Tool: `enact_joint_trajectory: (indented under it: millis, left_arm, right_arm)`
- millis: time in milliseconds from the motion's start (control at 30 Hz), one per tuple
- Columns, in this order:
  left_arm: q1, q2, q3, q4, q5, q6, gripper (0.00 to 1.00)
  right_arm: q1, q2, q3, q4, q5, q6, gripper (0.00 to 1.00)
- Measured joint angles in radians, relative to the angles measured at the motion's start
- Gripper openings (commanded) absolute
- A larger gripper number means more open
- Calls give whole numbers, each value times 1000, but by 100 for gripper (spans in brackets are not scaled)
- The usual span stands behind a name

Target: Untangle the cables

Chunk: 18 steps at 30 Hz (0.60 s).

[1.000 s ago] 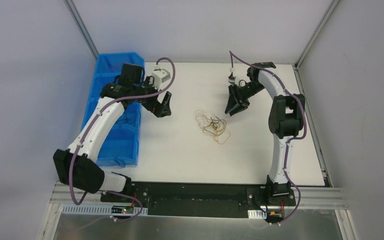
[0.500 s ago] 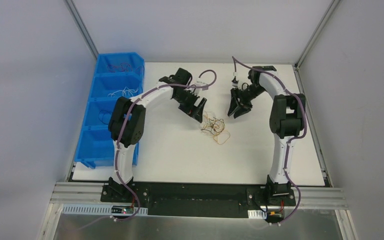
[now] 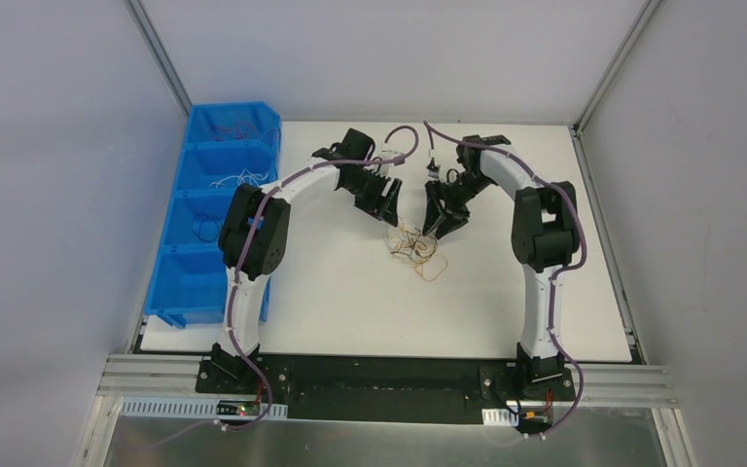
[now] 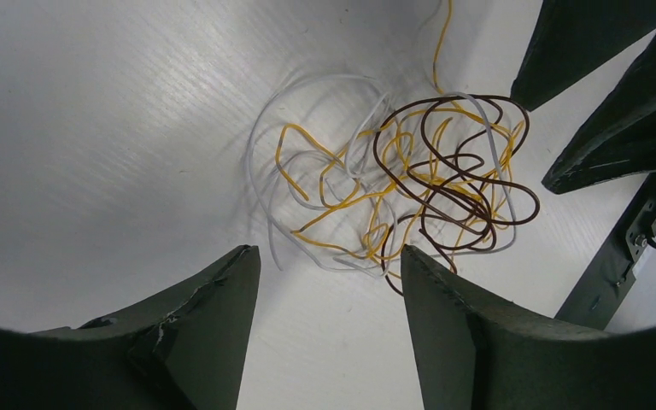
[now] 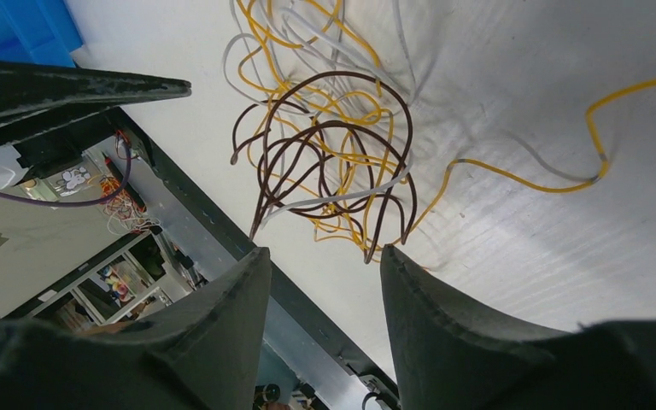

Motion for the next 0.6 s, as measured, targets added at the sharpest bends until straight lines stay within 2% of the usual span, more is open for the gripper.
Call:
enact_joint_trajectory:
  millis: [167, 433, 600]
  left_arm:
    - [0, 5, 0, 34, -1, -2, 61]
    - [0, 45, -23, 138, 23, -6, 56]
    - [-4, 47, -78, 183, 50, -5, 36]
  right_arm:
    - [9, 6, -32, 29, 18, 13, 46]
    - [11, 50, -34, 62, 48, 40, 21]
    - [11, 56, -34, 70, 63, 46, 4]
